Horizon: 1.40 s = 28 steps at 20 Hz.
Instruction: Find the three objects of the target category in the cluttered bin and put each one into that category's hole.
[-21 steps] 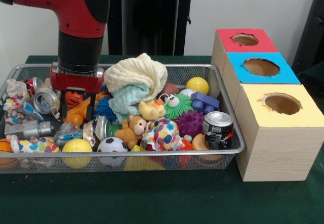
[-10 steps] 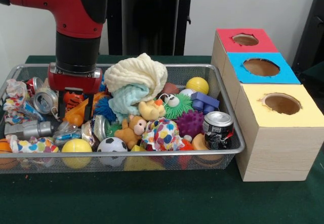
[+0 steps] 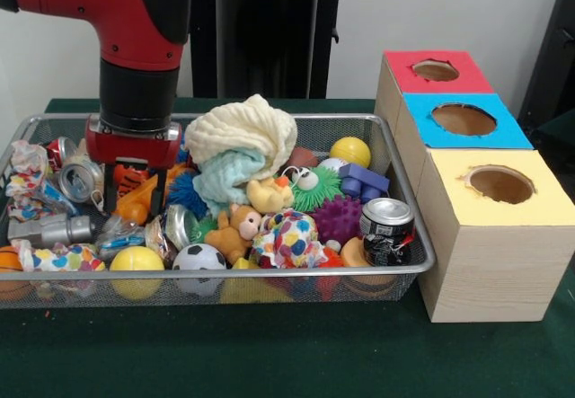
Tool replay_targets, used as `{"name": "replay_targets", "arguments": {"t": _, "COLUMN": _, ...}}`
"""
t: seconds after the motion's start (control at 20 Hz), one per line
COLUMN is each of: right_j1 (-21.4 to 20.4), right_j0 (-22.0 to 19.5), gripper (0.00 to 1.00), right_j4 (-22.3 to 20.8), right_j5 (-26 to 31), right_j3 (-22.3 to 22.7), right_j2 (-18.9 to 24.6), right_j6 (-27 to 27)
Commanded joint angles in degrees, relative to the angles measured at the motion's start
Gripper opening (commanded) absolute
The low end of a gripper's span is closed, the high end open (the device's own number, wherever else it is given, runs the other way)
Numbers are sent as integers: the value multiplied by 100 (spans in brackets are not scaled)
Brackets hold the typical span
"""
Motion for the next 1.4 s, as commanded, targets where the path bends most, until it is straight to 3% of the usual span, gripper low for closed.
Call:
{"name": "replay_targets", "arguments": {"t": 0.05, "right_j1": 422, "right_j0": 106, "gripper": 100, "right_j4": -448, "right_j5": -13, "right_j3": -559, "right_j2": 549, "right_j6": -1027}}
{"name": "replay_targets", "arguments": {"t": 1.0, "right_j1": 374, "right_j0": 33, "gripper": 100, "right_j4": -636, "right_j5": 92, "right_j3": -623, "right_j2": 778, "right_j6": -1138}}
{"name": "replay_targets", "arguments": {"t": 1.4, "right_j1": 562, "right_j0": 40, "gripper": 100, "right_j4": -795, "right_j5": -113, "right_j3": -749, "right_j2": 751, "right_j6": -978}}
